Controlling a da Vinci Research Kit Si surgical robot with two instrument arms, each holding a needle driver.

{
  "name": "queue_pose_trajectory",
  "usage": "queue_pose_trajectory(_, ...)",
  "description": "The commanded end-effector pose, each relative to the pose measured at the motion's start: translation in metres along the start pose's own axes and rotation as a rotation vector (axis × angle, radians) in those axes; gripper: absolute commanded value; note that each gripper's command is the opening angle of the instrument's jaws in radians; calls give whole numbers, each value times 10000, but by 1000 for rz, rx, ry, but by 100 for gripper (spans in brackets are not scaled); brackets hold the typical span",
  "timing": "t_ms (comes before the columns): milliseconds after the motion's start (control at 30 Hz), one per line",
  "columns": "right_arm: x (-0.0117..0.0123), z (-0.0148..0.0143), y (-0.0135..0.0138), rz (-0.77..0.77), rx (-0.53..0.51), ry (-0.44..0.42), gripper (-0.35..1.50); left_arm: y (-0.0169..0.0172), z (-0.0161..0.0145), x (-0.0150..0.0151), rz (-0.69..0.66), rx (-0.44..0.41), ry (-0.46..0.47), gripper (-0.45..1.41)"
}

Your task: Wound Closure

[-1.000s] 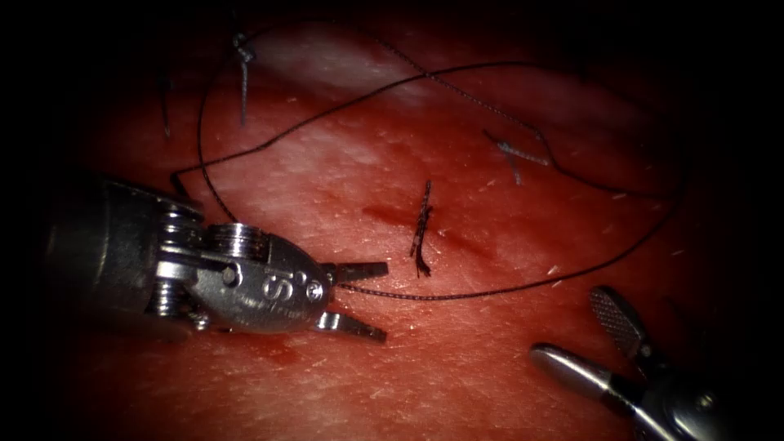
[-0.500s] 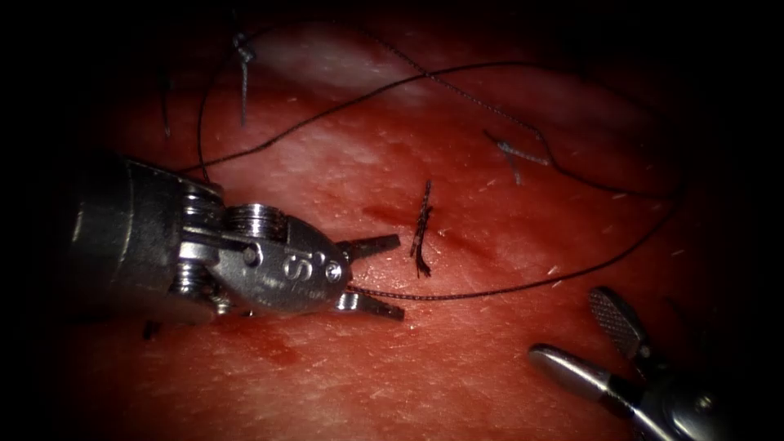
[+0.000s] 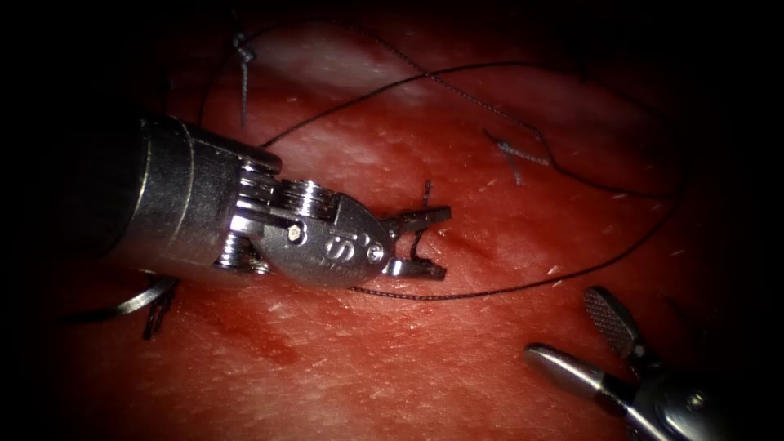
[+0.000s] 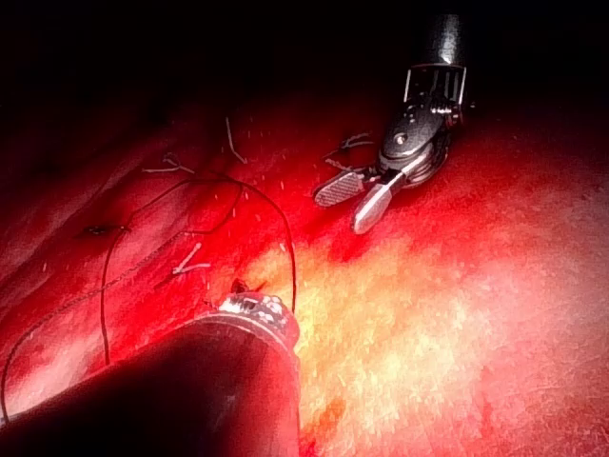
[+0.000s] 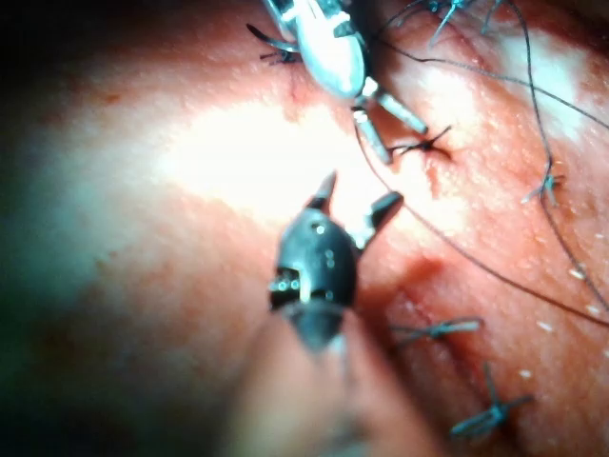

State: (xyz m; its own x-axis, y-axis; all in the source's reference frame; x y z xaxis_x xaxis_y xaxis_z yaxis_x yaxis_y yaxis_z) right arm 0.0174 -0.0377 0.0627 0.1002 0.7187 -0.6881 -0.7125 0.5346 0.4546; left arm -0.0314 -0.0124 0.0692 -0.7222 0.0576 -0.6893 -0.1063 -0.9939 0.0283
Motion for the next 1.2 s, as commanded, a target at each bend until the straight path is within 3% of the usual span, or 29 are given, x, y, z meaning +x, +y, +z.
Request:
queue_pose_trajectory(33,-5,4,-5,0,1,0,103,2,7,1,6,-3,3,-10)
queue_pose_trajectory(67,-5,4,-5,0,1,0,103,3,6,1,15,-6,6,-45)
queue_pose_trajectory(467,-4,5,-3,1,1,-1,101,7,-7,-3,35,-18,17,-45)
queue_pose_trajectory(600,6,11,2,-100,80,8,103,5,-9,-3,36,-24,23,-45)
queue_pose_trajectory(667,16,35,13,-381,209,50,94,-2,-14,-3,35,-31,32,-45)
queue_pose_trajectory(767,18,51,21,-477,253,50,94,-6,-18,-2,33,-34,37,-45)
queue_pose_trajectory(800,17,69,27,-555,281,66,99,-11,-23,-1,31,-38,47,-45)
queue_pose_trajectory(967,7,105,31,-633,351,111,96,-16,-31,0,35,-45,55,-45)
queue_pose_trajectory(1100,-13,140,15,-672,372,134,91,-19,-29,-3,15,-46,57,-45)
queue_pose_trajectory(1200,-20,150,6,-687,377,132,91,-21,-27,-5,0,-50,61,-45)
